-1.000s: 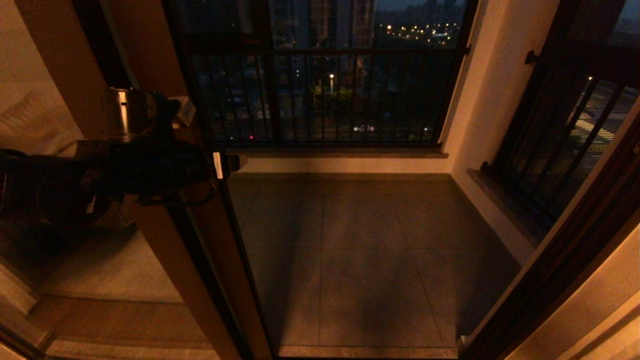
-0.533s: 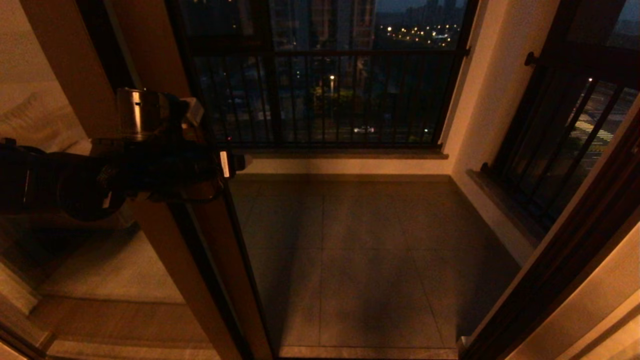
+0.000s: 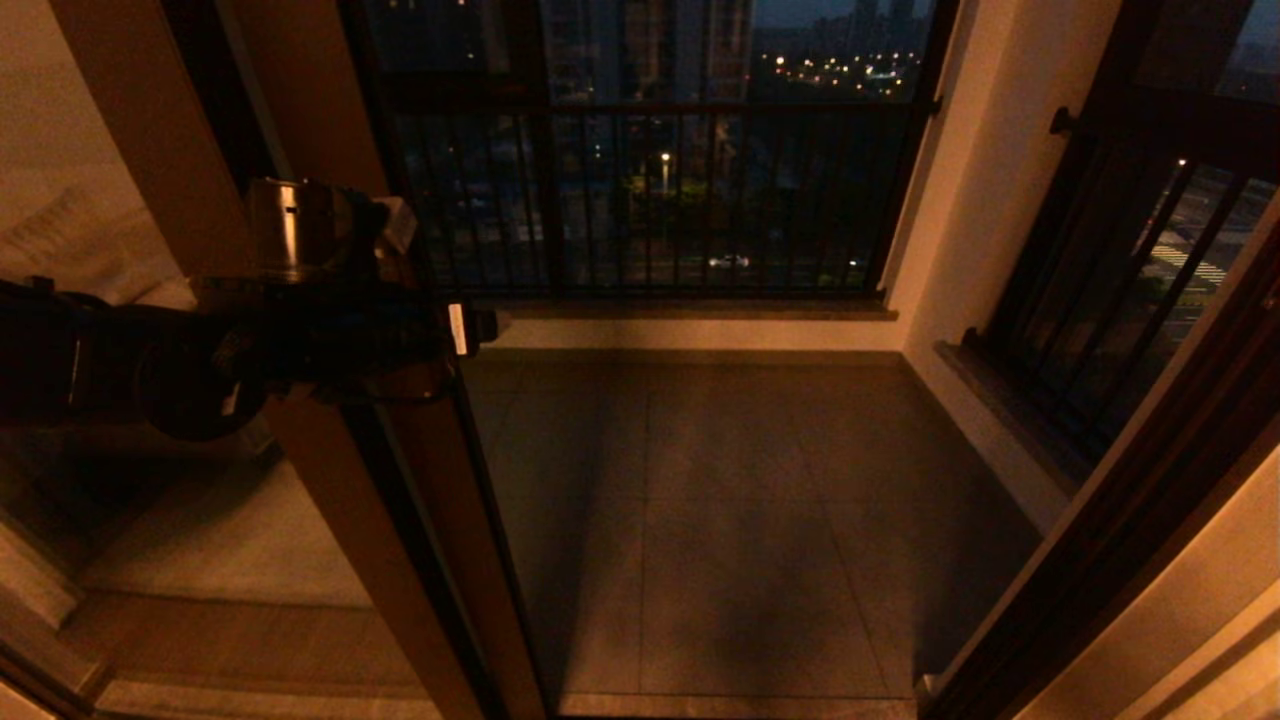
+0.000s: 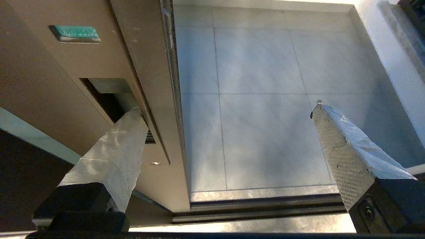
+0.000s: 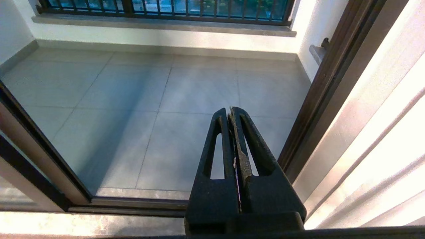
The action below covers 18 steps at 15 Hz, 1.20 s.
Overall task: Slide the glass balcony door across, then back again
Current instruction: Close the slid door
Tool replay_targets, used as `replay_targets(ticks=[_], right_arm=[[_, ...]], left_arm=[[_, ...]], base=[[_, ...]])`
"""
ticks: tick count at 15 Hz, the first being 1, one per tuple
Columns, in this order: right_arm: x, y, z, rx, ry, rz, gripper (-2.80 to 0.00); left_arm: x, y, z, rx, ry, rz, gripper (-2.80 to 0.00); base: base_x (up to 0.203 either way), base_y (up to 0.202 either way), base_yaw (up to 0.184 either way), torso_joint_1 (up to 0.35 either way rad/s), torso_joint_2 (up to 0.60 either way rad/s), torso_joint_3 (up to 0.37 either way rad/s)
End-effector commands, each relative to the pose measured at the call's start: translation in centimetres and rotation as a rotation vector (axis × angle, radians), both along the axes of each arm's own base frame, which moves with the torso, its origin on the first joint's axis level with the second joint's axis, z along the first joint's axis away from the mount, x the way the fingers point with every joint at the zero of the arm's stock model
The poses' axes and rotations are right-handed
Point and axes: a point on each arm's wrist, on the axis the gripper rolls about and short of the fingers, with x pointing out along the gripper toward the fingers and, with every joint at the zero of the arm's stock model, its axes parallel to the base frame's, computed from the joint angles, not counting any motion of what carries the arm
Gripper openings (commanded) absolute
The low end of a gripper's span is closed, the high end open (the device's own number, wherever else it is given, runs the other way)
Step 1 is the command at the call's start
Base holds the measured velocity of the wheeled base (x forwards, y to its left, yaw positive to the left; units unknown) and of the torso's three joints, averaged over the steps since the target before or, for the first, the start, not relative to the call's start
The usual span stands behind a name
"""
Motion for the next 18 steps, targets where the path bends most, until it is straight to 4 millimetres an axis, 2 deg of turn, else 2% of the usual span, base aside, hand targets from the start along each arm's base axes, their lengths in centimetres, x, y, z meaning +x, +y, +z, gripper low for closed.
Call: replay_targets(ticks=[1, 6, 18], right_arm=[[0.0, 0.0, -0.1, -0.001, 0.003, 0.001, -2.80], [0.0, 0.0, -0.1, -0.001, 0.003, 0.001, -2.80], [0.0, 0.0, -0.1, -0.001, 0.003, 0.001, -2.80]], left_arm=[[0.0, -0.6, -0.1, -0.002, -0.001, -0.017, 0.00], [-0.5, -1.8, -0.1, 0.019, -0.009, 0.011, 0.00], [-1.8, -1.9, 0.7, 0.031, -0.030, 0.049, 0.00]], base=[[0.000, 0.000, 0.000, 0.000, 0.00, 0.000], [0.000, 0.000, 0.000, 0.000, 0.00, 0.000], [0.000, 0.000, 0.000, 0.000, 0.00, 0.000]])
